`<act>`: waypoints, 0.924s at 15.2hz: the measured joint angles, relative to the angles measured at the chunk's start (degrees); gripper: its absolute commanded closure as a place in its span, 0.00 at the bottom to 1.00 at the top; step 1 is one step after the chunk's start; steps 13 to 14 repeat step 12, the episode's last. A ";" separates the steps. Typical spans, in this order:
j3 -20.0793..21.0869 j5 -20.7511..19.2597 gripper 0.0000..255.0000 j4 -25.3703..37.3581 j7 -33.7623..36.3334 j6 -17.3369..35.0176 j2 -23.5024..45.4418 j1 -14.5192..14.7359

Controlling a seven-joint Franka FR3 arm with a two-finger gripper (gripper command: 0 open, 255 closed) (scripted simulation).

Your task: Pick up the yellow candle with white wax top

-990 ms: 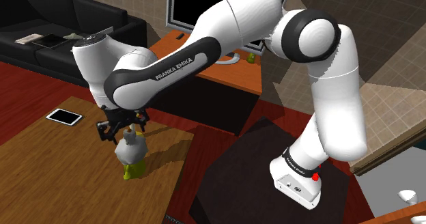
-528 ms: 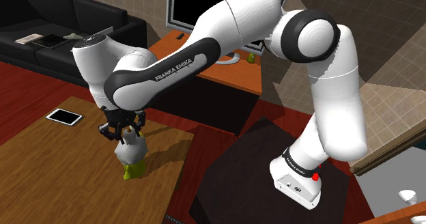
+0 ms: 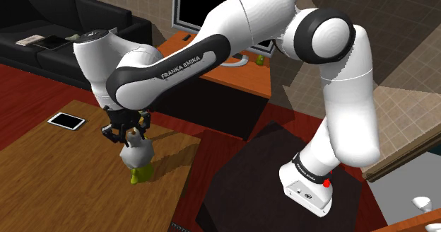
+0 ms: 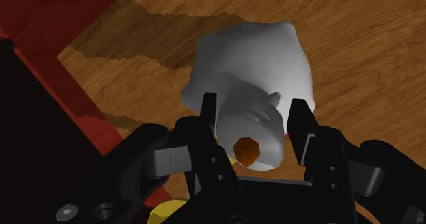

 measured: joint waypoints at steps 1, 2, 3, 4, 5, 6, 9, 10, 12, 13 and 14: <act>0.15 0.23 1.00 0.16 -0.19 -0.65 -0.52 -0.15; 0.27 0.41 1.00 0.31 -0.31 -1.18 -0.94 -0.25; 0.37 0.56 1.00 0.68 -0.36 -1.77 -1.18 -0.23; 0.50 0.73 1.00 0.97 -0.40 -2.37 -1.52 -0.22; 0.62 0.91 1.00 1.07 -0.49 -2.85 -1.93 -0.30; 0.75 1.09 1.00 1.26 -0.51 -3.42 -2.32 -0.31; 1.05 1.56 1.00 2.04 -0.83 -5.10 -3.30 -0.49; 1.14 1.73 1.00 2.28 -1.01 -5.67 -3.67 -0.60; 1.32 2.00 1.00 2.79 -1.07 -6.65 -4.20 -0.59; 1.32 2.00 1.00 2.79 -1.07 -6.65 -4.20 -0.59; 1.32 2.00 1.00 2.79 -1.07 -6.65 -4.20 -0.59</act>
